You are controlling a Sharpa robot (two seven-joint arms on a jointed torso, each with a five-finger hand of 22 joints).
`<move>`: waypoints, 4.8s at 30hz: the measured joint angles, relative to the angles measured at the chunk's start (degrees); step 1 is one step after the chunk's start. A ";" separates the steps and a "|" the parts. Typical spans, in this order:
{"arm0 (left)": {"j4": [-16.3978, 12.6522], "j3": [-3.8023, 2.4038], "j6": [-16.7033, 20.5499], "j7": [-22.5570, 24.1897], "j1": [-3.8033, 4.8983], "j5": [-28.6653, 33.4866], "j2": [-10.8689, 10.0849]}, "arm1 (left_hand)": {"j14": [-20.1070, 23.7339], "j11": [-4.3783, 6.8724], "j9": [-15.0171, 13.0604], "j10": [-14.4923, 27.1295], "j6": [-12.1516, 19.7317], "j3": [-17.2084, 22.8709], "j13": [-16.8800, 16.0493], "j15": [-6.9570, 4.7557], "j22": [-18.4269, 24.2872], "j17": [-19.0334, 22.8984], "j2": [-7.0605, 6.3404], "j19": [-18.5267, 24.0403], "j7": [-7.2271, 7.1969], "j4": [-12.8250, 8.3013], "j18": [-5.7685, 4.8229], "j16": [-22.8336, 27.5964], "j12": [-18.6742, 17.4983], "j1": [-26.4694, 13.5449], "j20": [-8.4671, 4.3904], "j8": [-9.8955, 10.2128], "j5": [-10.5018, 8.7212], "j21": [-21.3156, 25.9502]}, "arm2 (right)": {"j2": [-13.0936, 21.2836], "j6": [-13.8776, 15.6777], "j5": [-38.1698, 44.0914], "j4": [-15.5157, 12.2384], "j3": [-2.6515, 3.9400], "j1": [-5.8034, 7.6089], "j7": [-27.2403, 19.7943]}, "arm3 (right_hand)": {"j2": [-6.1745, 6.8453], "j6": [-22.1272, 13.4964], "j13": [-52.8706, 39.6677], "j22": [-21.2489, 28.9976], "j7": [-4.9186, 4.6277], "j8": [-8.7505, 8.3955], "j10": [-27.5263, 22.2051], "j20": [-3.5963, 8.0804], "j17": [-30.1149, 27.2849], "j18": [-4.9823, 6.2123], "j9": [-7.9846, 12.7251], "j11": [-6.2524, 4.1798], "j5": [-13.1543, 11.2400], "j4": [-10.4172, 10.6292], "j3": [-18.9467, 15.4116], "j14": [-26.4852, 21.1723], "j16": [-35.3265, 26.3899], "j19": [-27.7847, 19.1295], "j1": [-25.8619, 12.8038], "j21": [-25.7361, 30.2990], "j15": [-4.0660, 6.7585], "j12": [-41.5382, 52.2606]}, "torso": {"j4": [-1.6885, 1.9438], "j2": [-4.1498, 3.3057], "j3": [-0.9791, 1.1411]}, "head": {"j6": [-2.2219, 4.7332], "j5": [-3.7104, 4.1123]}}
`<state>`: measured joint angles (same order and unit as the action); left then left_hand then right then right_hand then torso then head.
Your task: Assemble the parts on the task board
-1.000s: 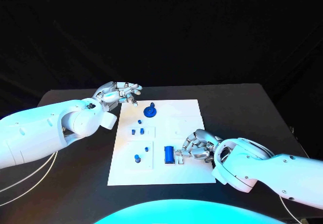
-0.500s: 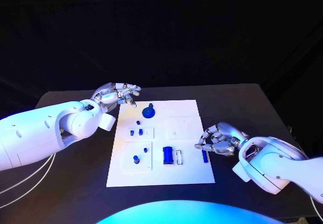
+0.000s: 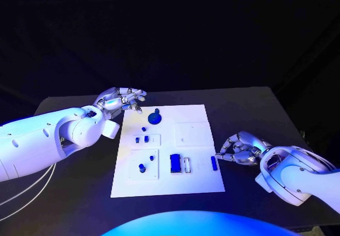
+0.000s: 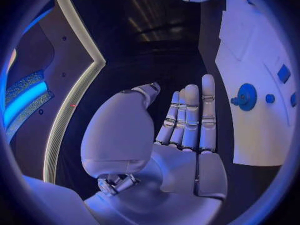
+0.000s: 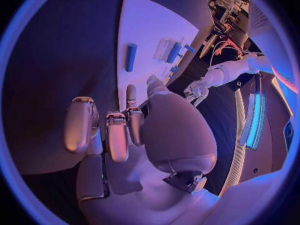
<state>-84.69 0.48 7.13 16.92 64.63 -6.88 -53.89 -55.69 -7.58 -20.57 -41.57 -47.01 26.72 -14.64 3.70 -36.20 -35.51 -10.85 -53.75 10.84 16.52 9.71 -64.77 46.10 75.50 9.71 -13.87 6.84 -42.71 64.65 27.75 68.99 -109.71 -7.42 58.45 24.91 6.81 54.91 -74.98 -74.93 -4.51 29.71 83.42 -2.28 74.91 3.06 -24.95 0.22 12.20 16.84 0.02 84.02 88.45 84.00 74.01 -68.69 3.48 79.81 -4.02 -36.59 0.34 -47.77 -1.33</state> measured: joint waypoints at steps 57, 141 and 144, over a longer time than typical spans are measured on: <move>-0.34 0.00 -0.97 0.01 0.00 -0.03 -0.58 | 0.00 0.00 0.00 0.00 0.00 -0.32 -0.02 0.00 0.12 -0.02 0.24 -0.20 0.00 -0.01 0.00 0.00 0.00 0.25 -0.20 0.00 0.00 0.21 | -8.87 -6.14 16.23 4.77 0.50 -3.01 4.76 | 3.34 1.33 0.02 0.03 0.81 -0.65 -0.21 0.01 0.02 0.01 -0.51 -0.62 -0.11 4.61 16.85 0.01 0.00 0.00 11.55 0.03 0.43 -0.98 | 0.07 0.02 -0.09 | -0.38 -0.48; -0.28 0.00 -0.97 -0.12 0.00 -0.11 -0.61 | -0.01 0.00 -0.01 0.00 0.00 -0.63 -0.03 0.00 0.29 -0.03 0.47 -0.19 0.00 -0.01 0.00 0.00 0.00 0.47 -0.20 0.00 0.00 0.41 | -16.37 -3.31 -12.00 5.83 -0.10 -1.42 5.09 | 5.02 1.05 0.03 0.02 0.89 1.66 0.15 0.01 0.04 0.01 -1.08 -0.67 -0.32 -0.16 20.38 0.00 0.00 0.00 -10.31 0.49 0.43 -1.16 | 0.02 0.02 -0.04 | -1.09 -0.62; -0.24 0.00 -0.98 -0.13 0.00 -0.11 -0.63 | 0.00 0.00 -0.01 0.00 0.00 -0.63 -0.02 -0.01 0.28 -0.03 0.47 -0.19 0.00 -0.01 0.00 0.00 -0.01 0.47 -0.20 0.00 0.00 0.41 | -16.09 -3.29 -11.78 5.46 -0.10 -1.44 5.04 | 4.84 1.05 0.03 0.03 0.89 1.66 0.15 0.01 0.04 0.00 -1.07 -0.67 -0.32 -0.20 20.01 0.00 0.00 0.00 -10.49 0.49 0.43 -1.16 | 0.01 0.02 -0.04 | -1.10 -0.64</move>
<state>-84.94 0.48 6.15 16.79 64.63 -6.99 -54.52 -55.70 -7.57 -20.57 -41.57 -47.01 26.09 -14.67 3.70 -35.91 -35.54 -10.37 -53.94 10.84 16.51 9.71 -64.77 46.09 75.98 9.51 -13.87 6.84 -42.30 48.56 24.46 57.20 -104.25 -7.52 57.01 29.95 11.64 55.96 -74.95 -74.90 -3.62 31.36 83.57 -2.27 74.94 3.06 -26.02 -0.46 11.88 16.64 20.02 84.03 88.45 84.00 63.52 -68.20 3.91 78.65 -4.00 -36.57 0.30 -48.88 -1.97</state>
